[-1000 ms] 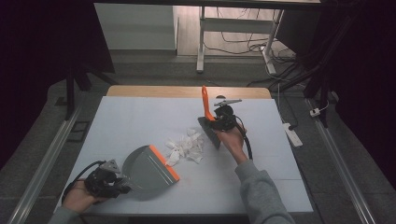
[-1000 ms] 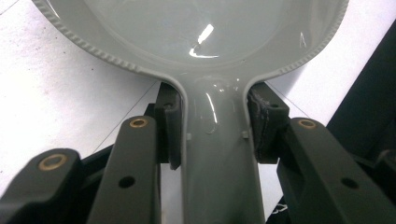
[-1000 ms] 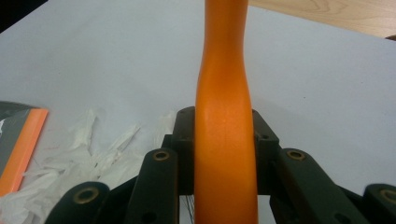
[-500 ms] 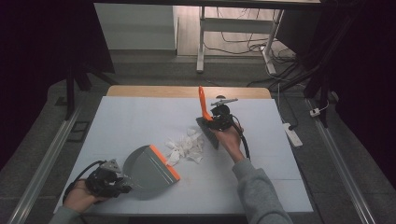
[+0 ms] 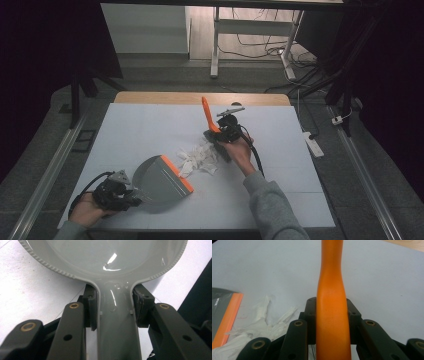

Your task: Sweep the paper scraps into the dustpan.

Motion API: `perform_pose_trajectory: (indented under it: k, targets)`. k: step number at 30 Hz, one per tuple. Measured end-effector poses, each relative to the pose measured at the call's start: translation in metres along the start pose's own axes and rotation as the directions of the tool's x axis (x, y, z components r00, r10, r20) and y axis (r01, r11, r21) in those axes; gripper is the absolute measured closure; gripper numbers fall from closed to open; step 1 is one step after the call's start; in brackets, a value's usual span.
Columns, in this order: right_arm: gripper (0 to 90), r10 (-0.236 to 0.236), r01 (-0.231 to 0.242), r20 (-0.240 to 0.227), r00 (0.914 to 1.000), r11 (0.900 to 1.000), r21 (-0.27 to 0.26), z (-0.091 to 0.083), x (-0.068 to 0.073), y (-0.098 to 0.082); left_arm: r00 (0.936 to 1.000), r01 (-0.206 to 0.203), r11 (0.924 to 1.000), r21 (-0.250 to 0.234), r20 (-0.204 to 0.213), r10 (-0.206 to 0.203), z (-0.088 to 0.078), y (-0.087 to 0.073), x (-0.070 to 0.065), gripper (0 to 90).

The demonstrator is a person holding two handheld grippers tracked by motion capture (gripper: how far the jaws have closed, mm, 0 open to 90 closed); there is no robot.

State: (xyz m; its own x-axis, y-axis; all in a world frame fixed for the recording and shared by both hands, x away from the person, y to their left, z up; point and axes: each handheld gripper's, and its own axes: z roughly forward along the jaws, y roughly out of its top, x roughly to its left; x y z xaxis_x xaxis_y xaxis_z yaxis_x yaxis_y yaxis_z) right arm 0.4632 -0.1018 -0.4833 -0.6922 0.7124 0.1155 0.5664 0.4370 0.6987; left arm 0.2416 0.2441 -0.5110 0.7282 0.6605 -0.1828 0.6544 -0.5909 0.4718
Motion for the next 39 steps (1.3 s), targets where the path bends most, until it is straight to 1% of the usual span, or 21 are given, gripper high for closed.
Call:
perform_pose_trajectory:
  k: [2,5,7,9,12,14,17,20,28,34,39]
  targets:
    - [70.6,-0.011,0.011,-0.004,0.9999,1.000,0.008,0.004,0.003,0.000,1.0000,0.003,1.0000,-0.001,-0.001,-0.003,0.000,0.000,0.000,61.6]
    - [70.6,-0.015,0.016,-0.018,0.9997,1.000,0.015,0.008,0.008,0.001,1.0000,0.002,1.0000,-0.001,-0.001,-0.002,0.001,0.001,0.000,61.6]
    - [70.6,-0.022,0.023,-0.025,0.9994,1.000,0.020,0.011,0.014,0.002,1.0000,0.003,1.0000,-0.002,0.001,-0.003,0.001,0.001,0.001,61.6]
    - [70.6,-0.043,0.044,-0.034,0.9985,0.999,0.025,0.013,0.019,0.003,1.0000,0.004,1.0000,-0.001,0.003,-0.004,0.001,0.001,0.001,61.6]
    - [70.6,-0.059,0.061,-0.045,0.9972,0.998,0.035,0.016,0.028,0.004,1.0000,0.006,1.0000,-0.003,0.003,-0.006,0.002,0.001,0.001,61.6]
    - [70.6,-0.074,0.076,-0.051,0.9960,0.996,0.038,0.018,0.032,0.004,1.0000,0.006,1.0000,-0.002,0.001,-0.006,0.003,0.001,0.000,61.6]
    - [70.5,-0.085,0.088,-0.059,0.9946,0.995,0.048,0.018,0.040,0.004,1.0000,0.008,1.0000,-0.002,0.003,-0.008,0.003,0.001,0.001,61.6]
    - [70.5,-0.089,0.093,-0.077,0.9930,0.994,0.051,0.018,0.047,0.003,1.0000,0.007,1.0000,-0.001,0.003,-0.007,0.003,0.002,0.001,61.6]
    - [70.5,-0.127,0.133,-0.123,0.9843,0.990,0.049,0.023,0.070,0.003,1.0000,0.006,1.0000,0.000,0.003,-0.006,0.003,0.002,0.001,61.6]
    - [70.5,-0.151,0.160,-0.163,0.9750,0.986,0.044,0.026,0.087,0.003,1.0000,0.008,1.0000,0.000,0.006,-0.008,0.004,0.002,0.001,61.6]
    - [70.5,-0.169,0.179,-0.179,0.9693,0.983,0.044,0.029,0.098,0.003,1.0000,0.008,1.0000,-0.002,0.005,-0.008,0.004,0.002,0.001,61.6]
